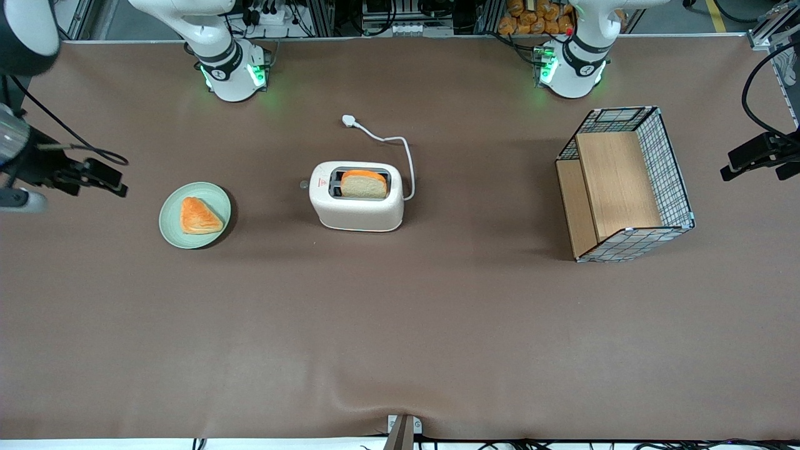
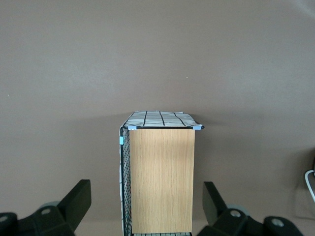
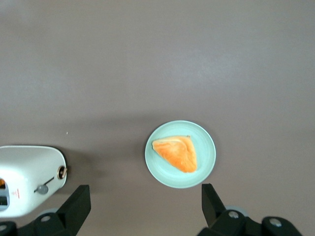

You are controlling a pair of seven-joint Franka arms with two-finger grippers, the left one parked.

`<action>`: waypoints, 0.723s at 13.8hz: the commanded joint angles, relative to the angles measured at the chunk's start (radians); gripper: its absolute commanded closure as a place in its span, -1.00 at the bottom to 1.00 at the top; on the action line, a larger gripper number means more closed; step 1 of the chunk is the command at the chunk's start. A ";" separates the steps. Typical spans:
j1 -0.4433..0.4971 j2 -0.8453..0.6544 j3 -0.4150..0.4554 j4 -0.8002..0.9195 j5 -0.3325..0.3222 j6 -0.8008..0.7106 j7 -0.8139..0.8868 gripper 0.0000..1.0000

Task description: Press toaster button with right arm

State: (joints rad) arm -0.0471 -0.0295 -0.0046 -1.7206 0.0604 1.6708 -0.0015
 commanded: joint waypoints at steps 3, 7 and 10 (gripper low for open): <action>-0.022 -0.024 0.015 0.105 -0.027 -0.187 -0.020 -1.00; -0.019 -0.024 0.017 0.139 -0.034 -0.191 -0.015 -1.00; -0.031 -0.020 0.015 0.142 -0.034 -0.187 -0.020 -1.00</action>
State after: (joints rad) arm -0.0536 -0.0592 -0.0035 -1.6038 0.0468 1.4997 -0.0077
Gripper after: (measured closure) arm 0.000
